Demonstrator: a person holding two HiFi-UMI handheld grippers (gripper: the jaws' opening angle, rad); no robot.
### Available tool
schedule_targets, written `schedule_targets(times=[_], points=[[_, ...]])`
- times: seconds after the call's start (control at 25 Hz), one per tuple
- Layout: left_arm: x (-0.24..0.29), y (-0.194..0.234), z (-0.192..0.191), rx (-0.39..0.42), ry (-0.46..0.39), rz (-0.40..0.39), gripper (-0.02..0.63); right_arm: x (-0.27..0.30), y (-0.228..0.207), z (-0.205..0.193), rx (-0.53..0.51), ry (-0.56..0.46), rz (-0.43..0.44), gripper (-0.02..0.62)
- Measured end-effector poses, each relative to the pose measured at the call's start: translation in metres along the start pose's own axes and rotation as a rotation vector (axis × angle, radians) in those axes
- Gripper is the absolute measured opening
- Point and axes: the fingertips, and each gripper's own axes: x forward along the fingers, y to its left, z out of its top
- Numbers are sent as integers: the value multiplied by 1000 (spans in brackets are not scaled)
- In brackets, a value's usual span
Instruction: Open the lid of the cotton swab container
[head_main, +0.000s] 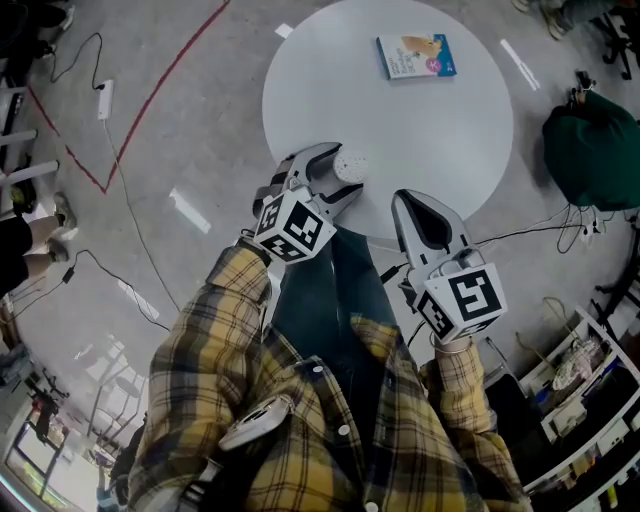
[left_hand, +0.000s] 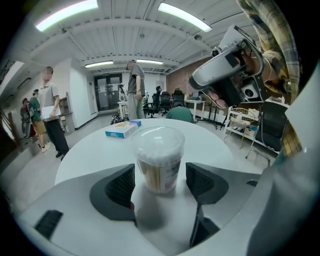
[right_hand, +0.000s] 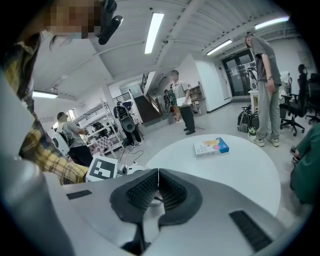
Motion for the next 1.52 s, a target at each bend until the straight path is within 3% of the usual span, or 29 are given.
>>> schedule_targets(times=[0.44,0.56,0.96,1.52], points=[[6,3,7,-7,4,36,316,-3,1,-5,13,13,-10,17],[5,6,8,-6,-2,43,278,-2,-1,-5,18,15,-10,17],[8,4,7,9,17,13,272,-1,-4,-10,20,25,-13,17],[-19,5,39,-13,24,-31,272,-10,4,21,6,-20,-20,17]])
